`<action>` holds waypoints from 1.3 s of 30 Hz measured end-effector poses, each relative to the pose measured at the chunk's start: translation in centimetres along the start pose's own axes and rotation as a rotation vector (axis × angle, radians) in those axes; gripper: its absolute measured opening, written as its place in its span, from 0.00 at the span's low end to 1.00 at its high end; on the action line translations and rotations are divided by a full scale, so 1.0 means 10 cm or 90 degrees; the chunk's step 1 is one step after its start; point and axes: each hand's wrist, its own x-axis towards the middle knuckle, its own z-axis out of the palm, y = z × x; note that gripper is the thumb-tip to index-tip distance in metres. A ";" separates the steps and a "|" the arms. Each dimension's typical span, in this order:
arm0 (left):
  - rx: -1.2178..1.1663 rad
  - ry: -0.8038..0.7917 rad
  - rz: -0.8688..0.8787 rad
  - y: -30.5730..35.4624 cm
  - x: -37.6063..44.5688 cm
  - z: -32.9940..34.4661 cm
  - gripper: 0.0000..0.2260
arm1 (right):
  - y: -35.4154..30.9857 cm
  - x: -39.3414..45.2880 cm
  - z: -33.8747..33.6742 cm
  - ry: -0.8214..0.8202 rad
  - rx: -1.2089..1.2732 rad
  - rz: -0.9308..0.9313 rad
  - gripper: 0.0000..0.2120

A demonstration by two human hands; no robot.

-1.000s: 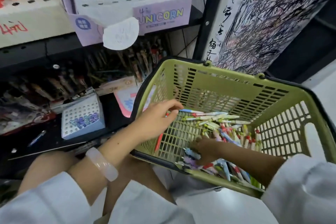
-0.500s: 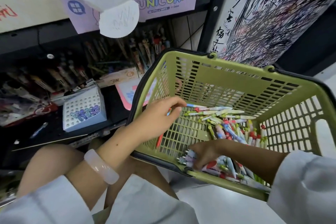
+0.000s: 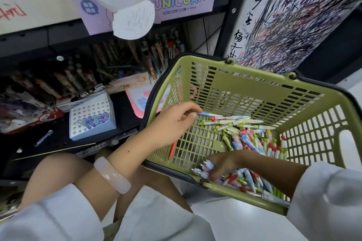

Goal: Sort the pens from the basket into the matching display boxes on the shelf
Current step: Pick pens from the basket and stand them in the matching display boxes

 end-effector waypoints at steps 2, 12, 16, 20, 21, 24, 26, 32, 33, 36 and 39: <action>-0.016 0.001 -0.004 0.01 -0.01 -0.01 0.10 | 0.02 -0.05 -0.03 0.028 0.063 -0.035 0.05; -0.209 0.079 -0.140 0.04 0.02 -0.03 0.26 | -0.76 -0.62 -0.78 0.322 0.758 -0.330 0.12; -0.363 0.016 -0.128 0.21 -0.01 -0.06 0.29 | -1.29 -0.81 -0.84 0.346 0.751 -0.419 0.14; -0.441 0.078 -0.062 0.38 -0.10 -0.22 0.14 | -1.69 -0.94 -0.76 0.501 0.527 -0.395 0.12; -0.429 0.092 -0.043 0.40 -0.15 -0.27 0.10 | -1.77 -0.97 -0.75 0.547 0.455 -0.383 0.12; -0.415 0.131 0.016 0.40 -0.28 -0.40 0.04 | -1.95 -1.05 -0.74 0.617 0.377 -0.417 0.10; -0.424 0.172 0.037 0.40 -0.37 -0.49 0.04 | -2.04 -1.10 -0.75 0.669 0.363 -0.430 0.08; -0.437 0.253 0.080 0.44 -0.59 -0.77 0.04 | -2.33 -1.12 -0.77 0.708 0.317 -0.466 0.04; -0.436 0.263 0.087 0.45 -0.62 -0.82 0.04 | -2.40 -1.12 -0.80 0.722 0.329 -0.477 0.05; -0.437 0.311 0.086 0.45 -0.68 -0.96 0.04 | -2.60 -1.16 -0.93 0.749 0.424 -0.524 0.04; -0.449 0.330 0.081 0.45 -0.71 -1.10 0.05 | -2.74 -1.16 -1.05 0.731 0.413 -0.528 0.02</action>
